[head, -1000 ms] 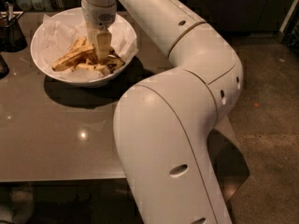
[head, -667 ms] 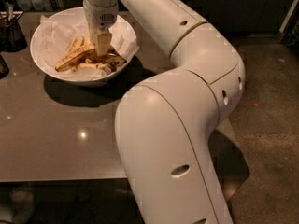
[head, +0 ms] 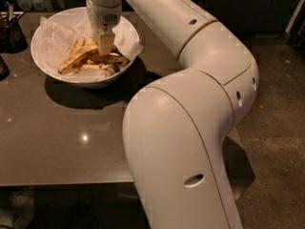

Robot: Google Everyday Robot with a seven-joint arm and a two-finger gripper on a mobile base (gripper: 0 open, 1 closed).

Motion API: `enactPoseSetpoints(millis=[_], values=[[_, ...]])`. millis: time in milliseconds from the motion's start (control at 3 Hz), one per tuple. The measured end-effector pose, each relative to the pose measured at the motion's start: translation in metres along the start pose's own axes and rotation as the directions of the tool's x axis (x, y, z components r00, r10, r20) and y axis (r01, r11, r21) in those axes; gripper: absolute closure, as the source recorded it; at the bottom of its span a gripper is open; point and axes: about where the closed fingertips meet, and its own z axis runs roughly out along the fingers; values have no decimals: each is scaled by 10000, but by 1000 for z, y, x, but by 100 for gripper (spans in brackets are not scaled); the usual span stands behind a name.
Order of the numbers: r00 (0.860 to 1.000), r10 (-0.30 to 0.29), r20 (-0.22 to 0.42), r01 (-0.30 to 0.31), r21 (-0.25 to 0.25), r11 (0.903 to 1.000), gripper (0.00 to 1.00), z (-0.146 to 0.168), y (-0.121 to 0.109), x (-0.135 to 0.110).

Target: Pick banana from white bowl

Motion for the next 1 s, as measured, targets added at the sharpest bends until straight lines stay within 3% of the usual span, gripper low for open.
enactPoseSetpoints(millis=[333, 1000], values=[[9982, -419, -426, 445, 620, 9971, 100, -33, 17, -27], [9980, -451, -436, 476, 589, 9971, 100, -31, 18, -28]])
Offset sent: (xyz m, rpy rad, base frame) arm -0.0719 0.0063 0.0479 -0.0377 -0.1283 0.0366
